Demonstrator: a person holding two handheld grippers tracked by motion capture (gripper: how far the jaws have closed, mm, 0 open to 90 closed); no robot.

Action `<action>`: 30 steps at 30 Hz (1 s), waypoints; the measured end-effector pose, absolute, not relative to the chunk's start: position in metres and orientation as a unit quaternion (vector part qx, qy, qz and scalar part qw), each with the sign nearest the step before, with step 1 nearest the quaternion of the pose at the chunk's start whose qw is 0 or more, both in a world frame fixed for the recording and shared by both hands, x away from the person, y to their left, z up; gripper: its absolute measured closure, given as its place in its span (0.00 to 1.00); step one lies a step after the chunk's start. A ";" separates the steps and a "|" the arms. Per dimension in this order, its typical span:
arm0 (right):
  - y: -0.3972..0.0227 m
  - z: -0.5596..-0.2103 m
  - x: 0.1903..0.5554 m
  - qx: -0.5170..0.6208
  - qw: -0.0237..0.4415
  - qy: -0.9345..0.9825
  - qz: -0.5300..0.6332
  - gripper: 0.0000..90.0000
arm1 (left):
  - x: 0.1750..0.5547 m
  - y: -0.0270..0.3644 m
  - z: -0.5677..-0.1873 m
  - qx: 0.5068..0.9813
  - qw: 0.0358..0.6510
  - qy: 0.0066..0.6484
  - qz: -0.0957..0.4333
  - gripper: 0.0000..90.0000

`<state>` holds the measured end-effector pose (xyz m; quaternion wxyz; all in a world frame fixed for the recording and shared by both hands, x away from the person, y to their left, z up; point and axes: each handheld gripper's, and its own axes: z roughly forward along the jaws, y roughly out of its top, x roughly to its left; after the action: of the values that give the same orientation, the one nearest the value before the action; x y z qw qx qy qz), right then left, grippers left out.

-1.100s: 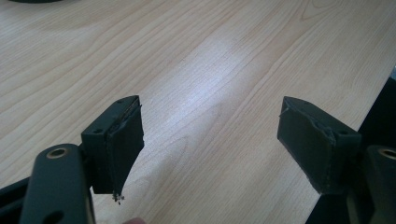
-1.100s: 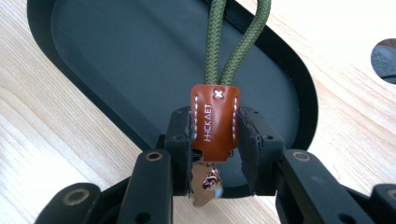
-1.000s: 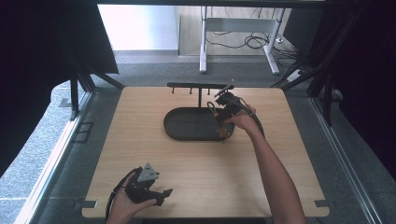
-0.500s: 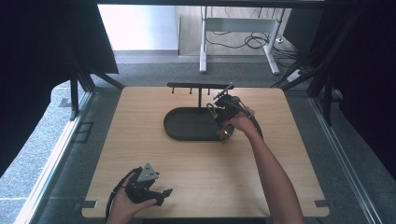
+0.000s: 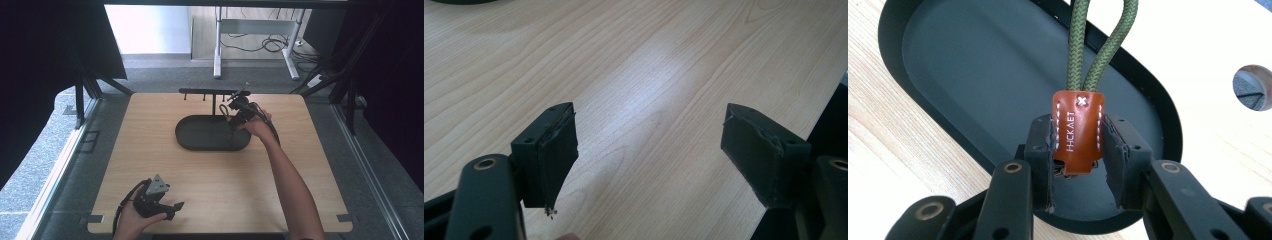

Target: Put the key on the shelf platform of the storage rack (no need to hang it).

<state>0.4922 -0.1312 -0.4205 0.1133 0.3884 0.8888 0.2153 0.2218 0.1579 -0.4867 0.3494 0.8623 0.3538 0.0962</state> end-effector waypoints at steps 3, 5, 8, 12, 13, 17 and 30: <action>-0.130 -0.425 0.493 0.391 0.108 0.889 0.212 0.75 | 0.222 0.159 -0.486 0.862 0.350 0.354 0.097 0.26; -0.130 -0.429 0.492 0.391 0.103 0.891 0.209 0.74 | 0.222 0.159 -0.486 0.862 0.350 0.354 0.097 0.26; -0.132 -0.435 0.491 0.388 0.097 0.894 0.203 0.74 | 0.222 0.158 -0.487 0.862 0.349 0.354 0.096 0.26; -0.135 -0.442 0.489 0.390 0.087 0.895 0.197 0.73 | 0.222 0.156 -0.487 0.864 0.348 0.352 0.095 0.26; -0.136 -0.444 0.488 0.390 0.084 0.896 0.194 0.72 | 0.222 0.156 -0.488 0.864 0.348 0.351 0.096 0.26; -0.139 -0.448 0.486 0.396 0.074 0.895 0.191 0.68 | 0.222 0.155 -0.488 0.865 0.346 0.351 0.095 0.26; -0.147 -0.439 0.472 0.390 0.069 0.895 0.207 0.59 | 0.222 0.154 -0.489 0.866 0.346 0.349 0.093 0.26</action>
<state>0.4719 -0.1475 -0.4385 0.0691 0.3898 0.8946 0.2072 0.2224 0.1539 -0.4886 0.3461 0.8657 0.3495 0.0932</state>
